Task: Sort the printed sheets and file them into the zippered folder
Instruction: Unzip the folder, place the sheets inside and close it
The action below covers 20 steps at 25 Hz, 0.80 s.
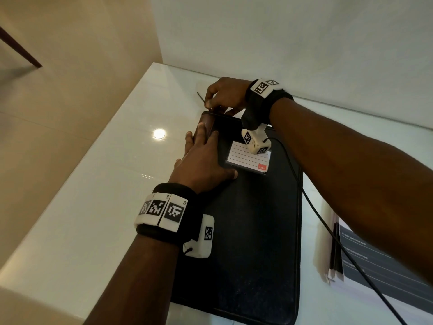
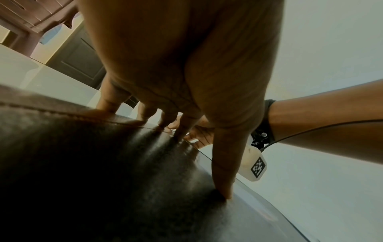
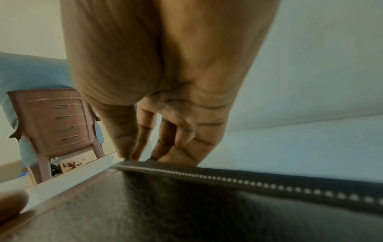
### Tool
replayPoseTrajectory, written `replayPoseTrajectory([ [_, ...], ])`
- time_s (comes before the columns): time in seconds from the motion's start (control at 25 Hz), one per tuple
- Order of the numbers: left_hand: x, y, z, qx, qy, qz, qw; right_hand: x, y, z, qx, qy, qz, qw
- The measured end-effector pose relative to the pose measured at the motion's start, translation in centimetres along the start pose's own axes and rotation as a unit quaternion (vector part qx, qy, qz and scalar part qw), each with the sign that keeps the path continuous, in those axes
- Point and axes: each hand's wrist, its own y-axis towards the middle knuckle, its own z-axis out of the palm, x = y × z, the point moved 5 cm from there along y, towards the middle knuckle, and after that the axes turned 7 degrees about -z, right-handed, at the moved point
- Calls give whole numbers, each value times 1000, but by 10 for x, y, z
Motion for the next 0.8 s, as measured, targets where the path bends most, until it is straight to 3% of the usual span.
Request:
replayPoseTrajectory([
  [0.16, 0, -1, -1, 5, -1, -1, 1000, -2, 3, 1, 24, -1, 13, 1000],
  [0.28, 0, -2, -3, 9, 2, -2, 1000, 3, -2, 0, 46, -54, -37, 997],
  [0.48, 2, 0, -2, 4, 6, -1, 1000, -8, -3, -2, 18, 43, -46, 998],
  [0.8, 2, 2, -2, 5, 13, -1, 1000, -9, -3, -2, -24, 66, -90, 994],
])
